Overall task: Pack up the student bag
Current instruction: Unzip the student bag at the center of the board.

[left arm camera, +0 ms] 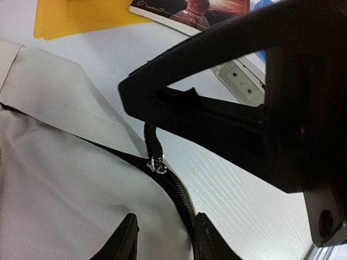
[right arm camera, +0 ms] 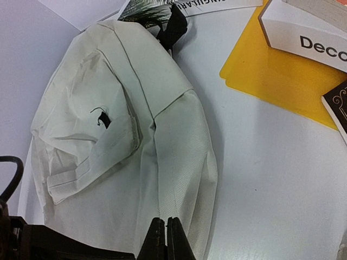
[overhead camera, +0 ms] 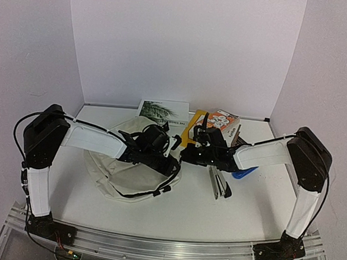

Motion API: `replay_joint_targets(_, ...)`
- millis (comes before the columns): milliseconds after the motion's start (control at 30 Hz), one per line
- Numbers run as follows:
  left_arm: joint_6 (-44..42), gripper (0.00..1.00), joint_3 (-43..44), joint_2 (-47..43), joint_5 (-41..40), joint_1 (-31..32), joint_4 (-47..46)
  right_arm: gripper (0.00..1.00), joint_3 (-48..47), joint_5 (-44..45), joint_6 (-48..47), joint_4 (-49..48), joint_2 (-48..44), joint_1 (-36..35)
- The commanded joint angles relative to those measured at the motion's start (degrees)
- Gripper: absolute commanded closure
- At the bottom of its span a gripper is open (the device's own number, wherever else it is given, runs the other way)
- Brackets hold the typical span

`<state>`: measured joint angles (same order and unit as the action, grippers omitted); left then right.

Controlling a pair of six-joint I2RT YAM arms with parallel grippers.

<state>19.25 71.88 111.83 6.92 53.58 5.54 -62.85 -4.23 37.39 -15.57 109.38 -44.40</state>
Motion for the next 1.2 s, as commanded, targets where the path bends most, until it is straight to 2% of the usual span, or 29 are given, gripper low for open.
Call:
replay_joint_targets(0,0.2,0.69,-1.0,0.1,1.1,0.1,-4.1,1.0,0.7,0.0,0.8,-1.5,-2.2,0.2)
replay_joint_targets(100,0.9,0.88,-2.3,-0.5,2.0,0.2,-5.2,1.0,1.1,-2.8,2.6,-2.2,-3.1,0.2)
replay_joint_targets(200,1.5,0.99,-4.0,-1.5,3.1,0.2,-7.2,1.0,1.8,-4.0,3.7,-2.9,-3.8,0.2)
replay_joint_targets(533,2.0,1.0,-8.4,-5.9,9.4,0.3,-9.6,1.0,-1.9,-9.6,0.7,-3.1,-0.6,0.2)
replay_joint_targets(767,2.5,1.0,-8.9,-7.2,12.3,0.9,-8.6,1.0,-4.5,-8.9,-0.7,-3.1,1.9,0.3)
replay_joint_targets(1000,2.1,1.0,-6.9,-8.3,10.0,2.7,-6.5,1.0,-8.2,-8.4,-0.9,-3.1,5.8,0.3)
replay_joint_targets(1167,5.3,1.0,-4.7,-8.5,1.4,3.8,-1.2,1.0,-8.0,-6.3,-0.3,-3.1,6.2,0.3)
